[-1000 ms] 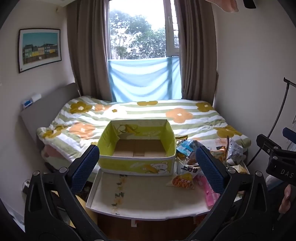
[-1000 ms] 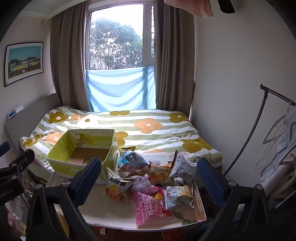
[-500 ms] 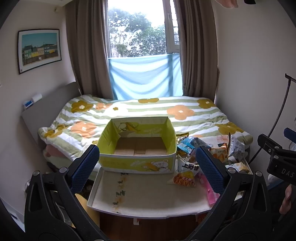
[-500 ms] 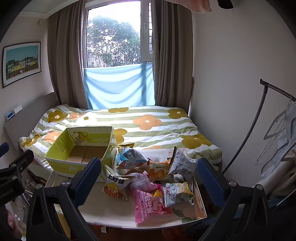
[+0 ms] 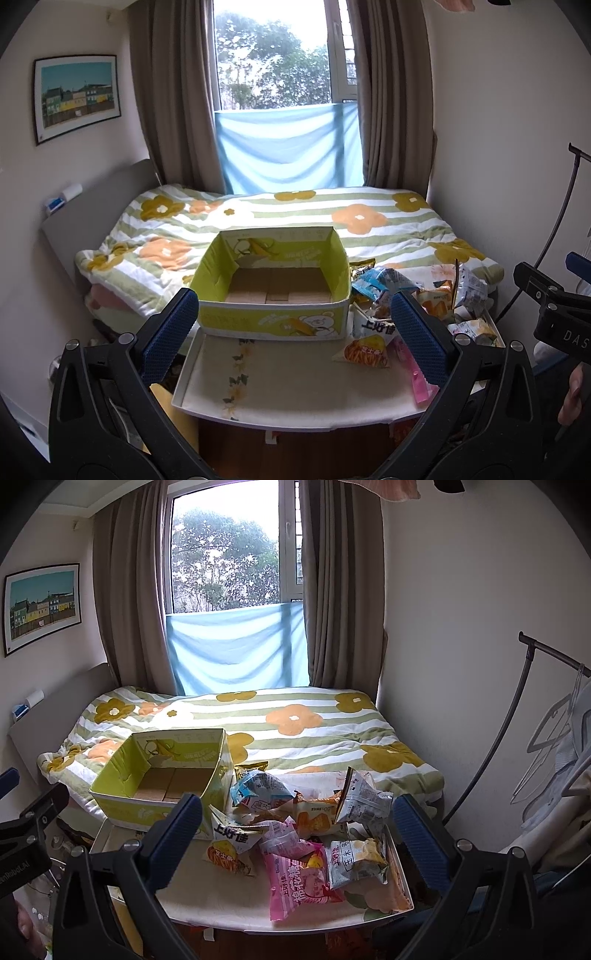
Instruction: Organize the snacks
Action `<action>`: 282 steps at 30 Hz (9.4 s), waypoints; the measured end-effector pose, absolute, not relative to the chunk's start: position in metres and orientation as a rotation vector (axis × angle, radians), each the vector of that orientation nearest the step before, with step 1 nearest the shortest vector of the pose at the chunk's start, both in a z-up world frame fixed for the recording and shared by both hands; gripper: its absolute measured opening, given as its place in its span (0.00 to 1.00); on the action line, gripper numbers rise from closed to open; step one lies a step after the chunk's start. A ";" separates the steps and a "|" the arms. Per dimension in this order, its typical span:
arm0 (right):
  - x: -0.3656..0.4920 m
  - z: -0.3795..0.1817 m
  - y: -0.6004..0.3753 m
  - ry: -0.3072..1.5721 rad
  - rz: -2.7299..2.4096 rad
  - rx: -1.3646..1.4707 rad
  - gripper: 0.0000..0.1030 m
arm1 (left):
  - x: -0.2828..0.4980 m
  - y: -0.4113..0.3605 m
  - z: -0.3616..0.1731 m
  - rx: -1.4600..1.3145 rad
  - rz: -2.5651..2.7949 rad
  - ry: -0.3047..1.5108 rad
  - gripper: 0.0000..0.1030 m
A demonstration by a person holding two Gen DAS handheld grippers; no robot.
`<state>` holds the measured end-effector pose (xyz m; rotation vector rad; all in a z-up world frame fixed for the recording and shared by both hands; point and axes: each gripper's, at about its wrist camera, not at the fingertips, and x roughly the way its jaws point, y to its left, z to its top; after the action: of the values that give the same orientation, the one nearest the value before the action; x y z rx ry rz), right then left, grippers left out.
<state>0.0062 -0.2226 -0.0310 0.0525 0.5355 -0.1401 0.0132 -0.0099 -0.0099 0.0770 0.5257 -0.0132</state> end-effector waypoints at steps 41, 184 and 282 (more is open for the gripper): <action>0.010 -0.031 -0.215 0.546 -0.138 0.044 1.00 | 0.015 -0.011 -0.013 0.081 0.004 0.520 1.00; 0.284 -0.102 -0.155 0.901 0.337 0.063 0.76 | 0.319 0.049 -0.094 0.053 -0.104 0.928 0.51; 0.129 -0.140 -0.335 0.938 0.062 0.047 0.98 | 0.182 -0.144 -0.153 0.220 -0.519 0.931 1.00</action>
<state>0.1294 -0.3345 -0.1398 0.0472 0.9377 0.0625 0.1818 -0.1436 -0.1528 0.2196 0.9309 -0.5191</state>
